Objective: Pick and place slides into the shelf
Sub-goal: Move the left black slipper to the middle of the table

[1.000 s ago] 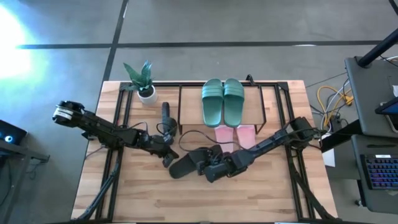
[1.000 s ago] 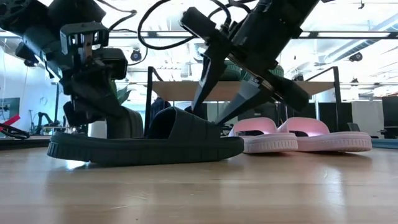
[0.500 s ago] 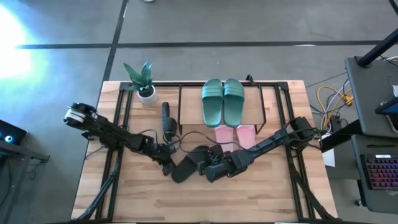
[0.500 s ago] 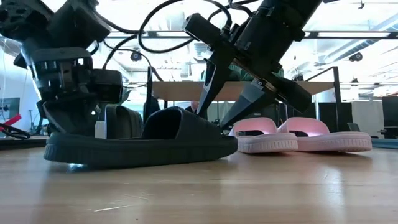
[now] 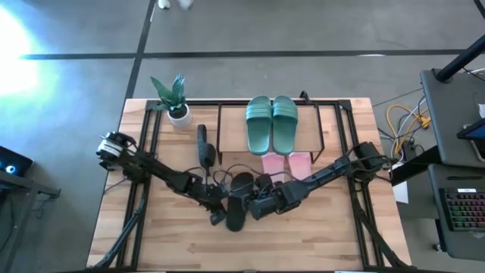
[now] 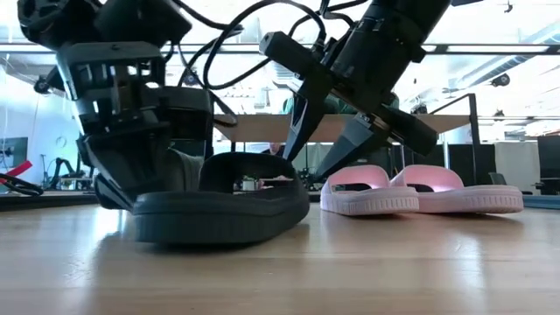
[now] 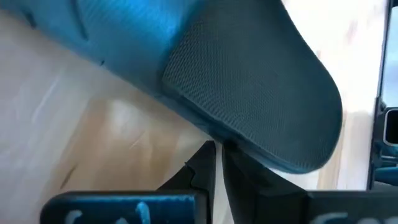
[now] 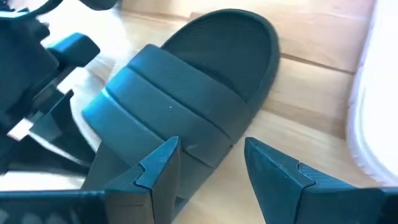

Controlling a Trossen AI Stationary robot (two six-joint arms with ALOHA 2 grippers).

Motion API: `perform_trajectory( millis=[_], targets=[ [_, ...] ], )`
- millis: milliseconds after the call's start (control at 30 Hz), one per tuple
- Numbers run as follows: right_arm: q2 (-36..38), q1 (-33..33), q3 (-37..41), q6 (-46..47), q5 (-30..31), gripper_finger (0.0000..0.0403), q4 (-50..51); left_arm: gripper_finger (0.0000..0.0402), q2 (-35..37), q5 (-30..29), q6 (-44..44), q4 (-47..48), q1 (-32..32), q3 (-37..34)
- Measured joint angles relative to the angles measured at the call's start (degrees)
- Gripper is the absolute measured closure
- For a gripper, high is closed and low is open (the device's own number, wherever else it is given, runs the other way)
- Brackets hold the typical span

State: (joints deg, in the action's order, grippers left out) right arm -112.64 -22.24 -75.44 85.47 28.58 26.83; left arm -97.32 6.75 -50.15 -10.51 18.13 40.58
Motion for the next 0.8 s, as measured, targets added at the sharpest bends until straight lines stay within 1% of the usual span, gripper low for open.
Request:
perform_trajectory(
  millis=[200,400,500,633,733,800],
  targets=[
    [0.9,-0.3,-0.1,0.0,-0.1,0.0230,1.7,0.0387,-0.9,-1.2,1.1,-1.3,0.1,1.9],
    [3.6,-0.8,-0.2,-0.1,0.1,0.0230,7.5,0.0387,0.8,-3.4,1.2,-0.9,-0.1,1.6],
    [5.0,-1.0,-0.2,-0.4,1.0,0.0230,9.2,0.0387,2.5,-3.8,1.1,2.3,0.0,1.2],
    [5.5,-1.3,-0.2,-0.9,1.0,0.0230,9.7,0.0387,5.9,-5.9,1.3,8.3,0.0,1.1],
    [5.6,-1.8,-0.2,-0.2,1.0,0.0229,10.5,0.0387,10.0,-7.6,1.5,14.3,0.0,1.1],
    [5.6,-2.3,-0.2,-0.2,-0.2,0.0229,10.6,0.0387,13.5,-8.9,1.5,18.4,0.1,0.9]
  ],
)
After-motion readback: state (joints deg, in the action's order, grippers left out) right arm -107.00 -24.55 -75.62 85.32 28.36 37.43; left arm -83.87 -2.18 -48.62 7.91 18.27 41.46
